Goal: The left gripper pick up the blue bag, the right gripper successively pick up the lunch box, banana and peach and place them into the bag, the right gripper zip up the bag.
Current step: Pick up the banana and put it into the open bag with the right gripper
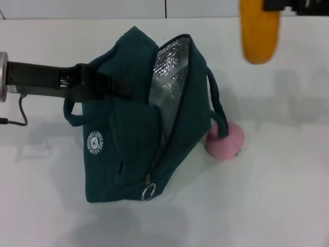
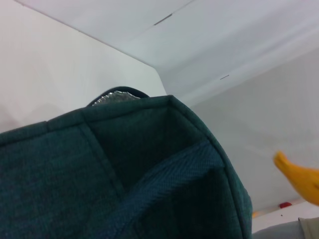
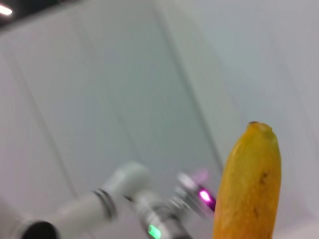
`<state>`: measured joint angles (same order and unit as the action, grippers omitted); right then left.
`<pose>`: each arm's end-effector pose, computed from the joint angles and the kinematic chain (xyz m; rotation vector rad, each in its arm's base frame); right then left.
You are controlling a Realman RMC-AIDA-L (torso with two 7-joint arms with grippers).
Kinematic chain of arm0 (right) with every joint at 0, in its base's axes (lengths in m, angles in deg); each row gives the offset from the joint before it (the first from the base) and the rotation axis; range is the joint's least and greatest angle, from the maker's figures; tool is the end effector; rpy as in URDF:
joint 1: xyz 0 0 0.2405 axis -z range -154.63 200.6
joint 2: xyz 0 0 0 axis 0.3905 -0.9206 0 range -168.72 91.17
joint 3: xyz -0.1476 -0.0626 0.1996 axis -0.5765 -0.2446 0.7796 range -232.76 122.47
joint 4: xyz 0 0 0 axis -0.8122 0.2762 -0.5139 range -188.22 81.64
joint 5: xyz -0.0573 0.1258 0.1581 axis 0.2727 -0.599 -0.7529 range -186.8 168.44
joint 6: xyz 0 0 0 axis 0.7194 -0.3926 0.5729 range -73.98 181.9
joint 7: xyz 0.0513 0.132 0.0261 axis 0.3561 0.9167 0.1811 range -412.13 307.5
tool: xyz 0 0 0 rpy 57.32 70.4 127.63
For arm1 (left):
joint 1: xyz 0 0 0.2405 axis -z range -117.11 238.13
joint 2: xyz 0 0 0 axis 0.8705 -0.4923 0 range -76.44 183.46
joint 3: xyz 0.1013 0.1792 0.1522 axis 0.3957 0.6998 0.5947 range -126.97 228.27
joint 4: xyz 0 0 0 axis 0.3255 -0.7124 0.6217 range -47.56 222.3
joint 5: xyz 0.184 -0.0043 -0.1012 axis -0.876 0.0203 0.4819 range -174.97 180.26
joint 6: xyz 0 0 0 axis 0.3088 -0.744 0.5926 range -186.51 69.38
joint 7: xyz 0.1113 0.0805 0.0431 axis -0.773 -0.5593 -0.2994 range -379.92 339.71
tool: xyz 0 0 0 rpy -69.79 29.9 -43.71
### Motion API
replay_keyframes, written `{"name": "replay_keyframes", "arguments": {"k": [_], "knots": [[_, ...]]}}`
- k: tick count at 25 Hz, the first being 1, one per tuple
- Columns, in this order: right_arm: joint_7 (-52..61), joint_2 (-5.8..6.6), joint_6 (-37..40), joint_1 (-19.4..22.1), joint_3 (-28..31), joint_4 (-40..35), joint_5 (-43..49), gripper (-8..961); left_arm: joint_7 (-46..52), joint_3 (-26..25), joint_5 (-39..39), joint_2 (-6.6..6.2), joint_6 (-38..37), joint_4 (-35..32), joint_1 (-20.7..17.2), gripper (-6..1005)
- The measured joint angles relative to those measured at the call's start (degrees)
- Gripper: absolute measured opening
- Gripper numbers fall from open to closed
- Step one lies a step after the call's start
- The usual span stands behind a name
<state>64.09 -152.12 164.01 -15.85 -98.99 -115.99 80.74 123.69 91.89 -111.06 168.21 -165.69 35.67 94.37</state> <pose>0.1153 0.3451 0.1184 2.8507 -0.4296 -1.1218 -0.2123 0.3338 0.0631 2.4115 1.6662 0.6610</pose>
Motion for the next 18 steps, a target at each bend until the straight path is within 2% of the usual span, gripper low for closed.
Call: {"name": "replay_keyframes", "arguments": {"k": [1,3,6,9,18], "knots": [[-1.69,-1.05,0.12,0.03,-0.19,0.98,-1.14,407,0.00,-0.03,0.01,-0.04,-0.01,0.13,0.06,39],[-5.55,-2.16,0.19,-0.03,-1.40,4.97,-3.74,407,0.00,-0.06,0.02,-0.03,-0.01,0.17,0.22,39],[-11.47,-1.85,-0.24,-1.42,-4.11,15.76,-8.03,407,-0.07,-0.09,0.06,0.00,-0.01,0.20,0.33,39],[-18.49,-1.81,-1.01,-2.69,-4.40,24.18,-8.87,407,-0.08,-0.31,0.06,-0.01,0.00,0.20,0.15,39],[-29.77,-2.65,-7.50,-3.26,-9.30,37.10,-9.36,407,-0.14,-0.37,0.17,0.28,0.30,0.20,0.07,39]]}}
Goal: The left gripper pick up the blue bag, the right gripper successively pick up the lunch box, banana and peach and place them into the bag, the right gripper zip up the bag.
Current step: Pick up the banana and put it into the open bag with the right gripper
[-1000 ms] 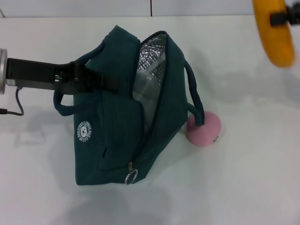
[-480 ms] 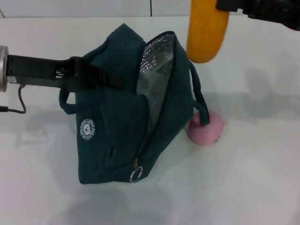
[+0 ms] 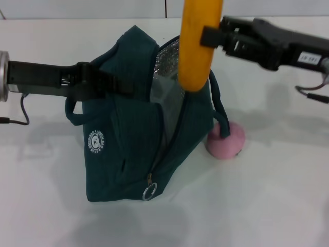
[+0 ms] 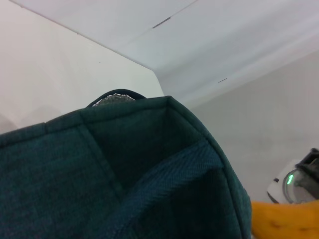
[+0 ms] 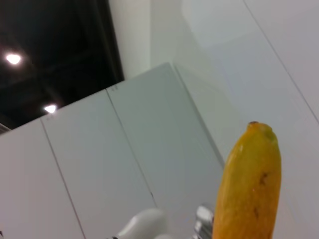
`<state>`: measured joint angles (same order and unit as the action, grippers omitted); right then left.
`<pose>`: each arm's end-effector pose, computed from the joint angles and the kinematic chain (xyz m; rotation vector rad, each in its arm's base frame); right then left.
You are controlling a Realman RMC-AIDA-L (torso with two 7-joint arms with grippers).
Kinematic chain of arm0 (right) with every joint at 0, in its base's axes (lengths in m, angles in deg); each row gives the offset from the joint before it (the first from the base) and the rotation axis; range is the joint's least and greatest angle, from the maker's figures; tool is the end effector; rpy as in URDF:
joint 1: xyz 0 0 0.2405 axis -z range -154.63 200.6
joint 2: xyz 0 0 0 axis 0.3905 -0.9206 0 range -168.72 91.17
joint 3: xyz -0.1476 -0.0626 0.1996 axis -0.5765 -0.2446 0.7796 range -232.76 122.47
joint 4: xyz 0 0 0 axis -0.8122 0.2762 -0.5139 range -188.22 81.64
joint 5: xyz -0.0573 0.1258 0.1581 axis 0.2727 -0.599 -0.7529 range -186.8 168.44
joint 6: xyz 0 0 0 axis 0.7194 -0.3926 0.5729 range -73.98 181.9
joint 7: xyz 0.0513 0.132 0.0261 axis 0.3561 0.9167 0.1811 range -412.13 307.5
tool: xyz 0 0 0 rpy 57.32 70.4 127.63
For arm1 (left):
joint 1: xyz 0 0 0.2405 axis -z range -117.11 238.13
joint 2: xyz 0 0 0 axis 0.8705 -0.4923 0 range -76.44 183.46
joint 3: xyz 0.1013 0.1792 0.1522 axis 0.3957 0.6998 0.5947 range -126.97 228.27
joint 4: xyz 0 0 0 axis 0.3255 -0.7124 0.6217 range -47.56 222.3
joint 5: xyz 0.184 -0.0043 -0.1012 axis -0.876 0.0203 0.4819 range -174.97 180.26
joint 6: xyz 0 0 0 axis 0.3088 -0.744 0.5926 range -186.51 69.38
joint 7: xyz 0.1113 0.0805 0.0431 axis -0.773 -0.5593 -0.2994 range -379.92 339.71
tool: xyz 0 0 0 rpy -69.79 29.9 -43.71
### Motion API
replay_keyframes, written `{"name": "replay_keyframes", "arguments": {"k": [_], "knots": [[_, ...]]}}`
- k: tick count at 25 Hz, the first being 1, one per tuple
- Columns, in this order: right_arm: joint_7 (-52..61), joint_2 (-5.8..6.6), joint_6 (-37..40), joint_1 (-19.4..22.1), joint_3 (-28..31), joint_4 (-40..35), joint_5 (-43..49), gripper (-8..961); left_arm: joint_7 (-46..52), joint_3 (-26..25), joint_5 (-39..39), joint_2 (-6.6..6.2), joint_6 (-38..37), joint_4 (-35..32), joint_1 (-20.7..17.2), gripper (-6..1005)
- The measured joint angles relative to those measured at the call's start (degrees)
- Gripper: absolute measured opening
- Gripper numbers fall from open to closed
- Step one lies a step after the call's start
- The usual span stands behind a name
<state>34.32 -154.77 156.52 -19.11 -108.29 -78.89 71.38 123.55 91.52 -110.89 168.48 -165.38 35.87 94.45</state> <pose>0.1463 0.3500 0.0151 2.6344 -0.5220 -1.4421 -0.2116 0.3346 0.0620 2.4070 1.6667 0.6789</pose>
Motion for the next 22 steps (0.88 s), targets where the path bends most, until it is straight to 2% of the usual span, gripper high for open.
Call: {"name": "replay_keyframes", "arguments": {"k": [7,16,22], "knots": [[-4.76,-0.19,-3.77,-1.06,-3.05,5.36,-0.56,407,-0.60,-0.01,0.59,-0.02,0.11,0.58,0.03,39],[-6.80,-0.19,-6.36,-1.60,-5.80,8.01,-2.74,406,-0.66,0.00,0.64,-0.17,0.68,1.32,0.32,39],[-7.38,-0.19,-6.79,-2.86,-10.98,9.10,-6.91,407,-0.66,0.00,0.64,-0.15,0.76,1.32,0.47,39]]}}
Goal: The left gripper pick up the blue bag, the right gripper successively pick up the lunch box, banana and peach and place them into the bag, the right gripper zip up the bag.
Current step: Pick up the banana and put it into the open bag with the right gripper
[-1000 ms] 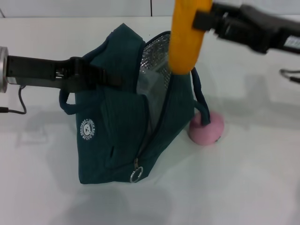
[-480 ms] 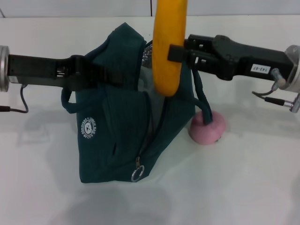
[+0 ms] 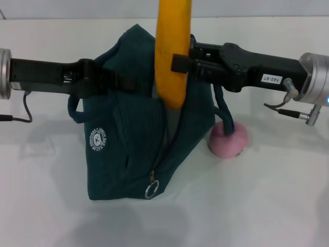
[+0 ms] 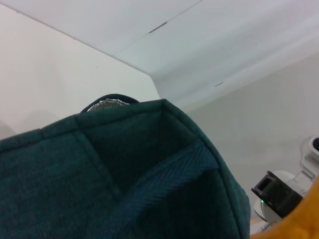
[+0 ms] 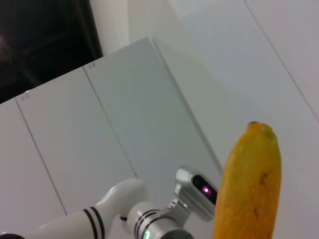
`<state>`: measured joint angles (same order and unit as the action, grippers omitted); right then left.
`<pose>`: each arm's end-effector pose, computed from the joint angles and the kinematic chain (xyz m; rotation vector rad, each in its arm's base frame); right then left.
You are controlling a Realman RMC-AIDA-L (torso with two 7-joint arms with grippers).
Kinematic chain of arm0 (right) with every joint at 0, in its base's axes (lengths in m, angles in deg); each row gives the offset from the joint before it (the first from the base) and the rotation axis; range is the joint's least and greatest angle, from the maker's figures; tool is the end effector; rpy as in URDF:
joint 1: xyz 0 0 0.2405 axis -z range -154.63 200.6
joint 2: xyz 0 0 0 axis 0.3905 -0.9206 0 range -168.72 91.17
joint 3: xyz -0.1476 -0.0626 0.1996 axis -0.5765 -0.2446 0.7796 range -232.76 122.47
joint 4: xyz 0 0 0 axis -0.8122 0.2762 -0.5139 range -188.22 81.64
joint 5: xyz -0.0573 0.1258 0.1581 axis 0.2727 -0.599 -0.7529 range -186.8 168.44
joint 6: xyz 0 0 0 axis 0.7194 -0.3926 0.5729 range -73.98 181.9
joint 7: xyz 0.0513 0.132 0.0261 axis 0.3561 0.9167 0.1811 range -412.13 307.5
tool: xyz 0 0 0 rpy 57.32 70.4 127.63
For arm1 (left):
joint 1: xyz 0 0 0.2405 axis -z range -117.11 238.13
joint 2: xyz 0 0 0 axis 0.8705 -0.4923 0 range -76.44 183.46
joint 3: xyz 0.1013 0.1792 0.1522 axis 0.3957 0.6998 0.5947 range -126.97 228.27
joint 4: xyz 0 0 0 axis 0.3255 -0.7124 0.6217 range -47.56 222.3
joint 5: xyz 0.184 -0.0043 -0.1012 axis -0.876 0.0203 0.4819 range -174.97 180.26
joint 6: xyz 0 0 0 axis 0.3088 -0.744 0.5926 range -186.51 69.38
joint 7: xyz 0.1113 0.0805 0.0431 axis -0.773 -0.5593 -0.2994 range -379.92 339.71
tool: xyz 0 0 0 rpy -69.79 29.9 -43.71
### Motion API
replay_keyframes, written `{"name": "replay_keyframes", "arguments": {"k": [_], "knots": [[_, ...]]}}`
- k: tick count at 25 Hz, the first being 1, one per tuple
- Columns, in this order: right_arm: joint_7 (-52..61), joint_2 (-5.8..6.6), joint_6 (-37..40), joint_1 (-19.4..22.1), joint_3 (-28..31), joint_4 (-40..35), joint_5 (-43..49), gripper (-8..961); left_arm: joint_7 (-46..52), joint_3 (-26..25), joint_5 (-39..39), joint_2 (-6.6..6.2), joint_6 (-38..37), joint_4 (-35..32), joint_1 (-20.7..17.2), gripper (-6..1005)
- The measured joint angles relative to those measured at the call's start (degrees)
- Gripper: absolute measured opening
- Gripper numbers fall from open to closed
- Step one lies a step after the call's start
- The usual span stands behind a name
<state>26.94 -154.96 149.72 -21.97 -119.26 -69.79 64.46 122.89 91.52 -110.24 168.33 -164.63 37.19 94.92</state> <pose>0.1463 0.3507 -0.0242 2.6808 -0.5787 -1.3683 -0.2105 0.3374 0.0604 2.4027 1.6596 0.7009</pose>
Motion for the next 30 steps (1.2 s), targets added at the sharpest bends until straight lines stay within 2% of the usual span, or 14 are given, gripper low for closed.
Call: {"name": "replay_keyframes", "arguments": {"k": [5,16,25,30], "knots": [[0.00,0.00,-0.65,-0.50,-4.48,0.03,-3.83,407,-0.06,0.00,0.00,-0.08,0.16,0.00,0.04,39],[0.07,0.00,-4.14,0.70,-10.57,0.07,-4.75,407,-0.64,-0.08,-0.02,-0.21,0.71,0.00,-0.34,39],[0.31,-0.01,-4.73,1.28,-11.62,-0.18,-7.72,406,-0.70,-0.09,-0.06,-0.22,0.88,-0.01,-0.63,39],[0.34,0.00,-4.55,2.07,-11.54,-0.49,-7.94,632,-0.79,-0.09,-0.06,-0.22,0.88,0.04,-0.78,39]]}}
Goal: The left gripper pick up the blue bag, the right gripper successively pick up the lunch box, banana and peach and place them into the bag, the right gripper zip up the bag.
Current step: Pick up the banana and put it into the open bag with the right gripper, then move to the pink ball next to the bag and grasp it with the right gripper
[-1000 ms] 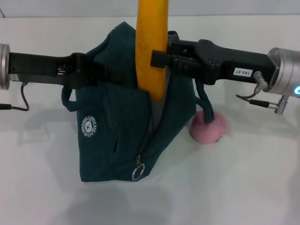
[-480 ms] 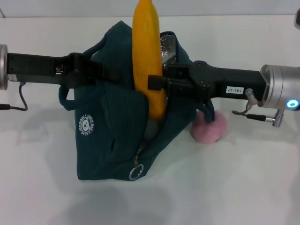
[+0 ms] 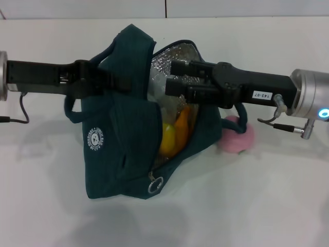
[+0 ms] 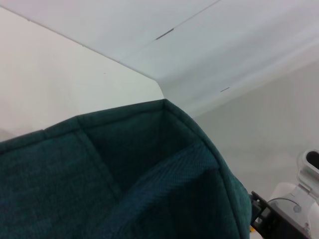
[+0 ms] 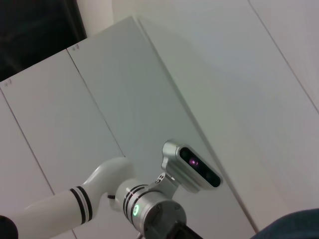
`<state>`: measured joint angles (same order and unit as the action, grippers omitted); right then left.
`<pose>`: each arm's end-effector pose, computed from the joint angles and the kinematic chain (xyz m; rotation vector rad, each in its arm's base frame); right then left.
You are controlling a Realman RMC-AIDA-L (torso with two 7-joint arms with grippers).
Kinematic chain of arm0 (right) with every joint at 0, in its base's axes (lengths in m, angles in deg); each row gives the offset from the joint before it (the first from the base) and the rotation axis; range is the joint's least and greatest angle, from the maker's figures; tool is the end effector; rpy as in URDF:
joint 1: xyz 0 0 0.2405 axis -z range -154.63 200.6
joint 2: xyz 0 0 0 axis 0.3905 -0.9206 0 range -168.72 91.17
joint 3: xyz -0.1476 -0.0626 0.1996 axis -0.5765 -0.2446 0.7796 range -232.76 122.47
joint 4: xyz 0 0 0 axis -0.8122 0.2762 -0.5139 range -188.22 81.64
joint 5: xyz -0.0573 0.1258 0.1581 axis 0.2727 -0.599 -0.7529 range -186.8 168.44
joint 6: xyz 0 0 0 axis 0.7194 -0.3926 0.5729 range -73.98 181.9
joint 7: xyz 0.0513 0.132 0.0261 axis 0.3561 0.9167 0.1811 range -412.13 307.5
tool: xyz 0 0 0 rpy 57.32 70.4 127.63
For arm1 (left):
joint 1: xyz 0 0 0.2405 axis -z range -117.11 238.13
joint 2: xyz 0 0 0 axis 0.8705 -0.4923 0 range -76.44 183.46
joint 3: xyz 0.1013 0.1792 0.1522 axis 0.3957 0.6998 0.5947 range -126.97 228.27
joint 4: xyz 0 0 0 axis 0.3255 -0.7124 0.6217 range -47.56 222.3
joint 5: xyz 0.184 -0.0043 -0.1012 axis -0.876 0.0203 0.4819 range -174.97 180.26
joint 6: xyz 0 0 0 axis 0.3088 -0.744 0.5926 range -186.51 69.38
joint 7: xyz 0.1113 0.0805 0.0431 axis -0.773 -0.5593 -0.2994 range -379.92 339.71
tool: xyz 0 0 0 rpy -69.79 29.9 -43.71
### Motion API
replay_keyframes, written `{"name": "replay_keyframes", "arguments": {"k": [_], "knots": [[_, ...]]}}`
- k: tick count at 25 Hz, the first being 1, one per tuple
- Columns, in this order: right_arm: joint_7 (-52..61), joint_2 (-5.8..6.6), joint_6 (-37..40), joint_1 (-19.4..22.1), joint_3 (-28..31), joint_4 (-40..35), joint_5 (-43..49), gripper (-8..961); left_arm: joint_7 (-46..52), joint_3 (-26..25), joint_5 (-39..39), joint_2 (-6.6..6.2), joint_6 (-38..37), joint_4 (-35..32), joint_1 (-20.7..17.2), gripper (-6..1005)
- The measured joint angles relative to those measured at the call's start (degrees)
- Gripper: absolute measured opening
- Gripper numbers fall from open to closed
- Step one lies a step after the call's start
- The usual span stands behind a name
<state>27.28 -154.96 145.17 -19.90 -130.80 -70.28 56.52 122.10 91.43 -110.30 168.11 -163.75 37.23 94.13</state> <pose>0.1560 0.3442 -0.0402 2.7058 -0.6619 -1.2913 -0.2166 0.3369 0.0619 2.4172 1.6774 0.7143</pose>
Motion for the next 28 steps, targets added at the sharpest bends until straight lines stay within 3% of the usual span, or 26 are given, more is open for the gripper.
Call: {"name": "replay_keyframes", "arguments": {"k": [3,10,13,14,18,21,25,28], "knots": [[0.01,0.10,0.73,0.64,0.43,-0.20,-1.01,768,0.00,0.00,0.00,0.00,0.00,0.02,-0.48,39],[0.09,2.18,1.66,7.99,2.21,-8.47,-4.05,794,-0.40,0.01,-0.27,0.00,1.18,0.04,-1.94,39],[0.73,4.81,1.54,9.44,2.63,-9.47,-3.87,794,-0.79,0.00,-0.35,-0.16,2.20,0.17,-3.01,39],[1.05,6.37,1.46,9.75,2.63,-9.51,-3.53,793,-0.94,0.01,-0.35,-0.22,2.47,0.33,-3.17,39],[1.32,10.21,-0.19,10.23,2.65,-9.58,-0.46,793,-1.44,0.00,-0.32,-0.69,3.16,1.85,-3.67,39],[1.31,11.93,-2.97,10.55,2.69,-9.64,3.67,793,-1.58,0.00,-0.30,-0.85,3.41,2.78,-3.83,39],[1.35,11.65,-6.59,10.73,2.72,-9.68,9.84,794,-1.58,0.00,-0.28,-0.69,3.61,2.87,-4.21,39],[1.35,9.99,-10.06,10.77,2.71,-10.07,14.78,793,-1.58,0.00,-0.19,-0.45,3.71,2.92,-4.22,39]]}}
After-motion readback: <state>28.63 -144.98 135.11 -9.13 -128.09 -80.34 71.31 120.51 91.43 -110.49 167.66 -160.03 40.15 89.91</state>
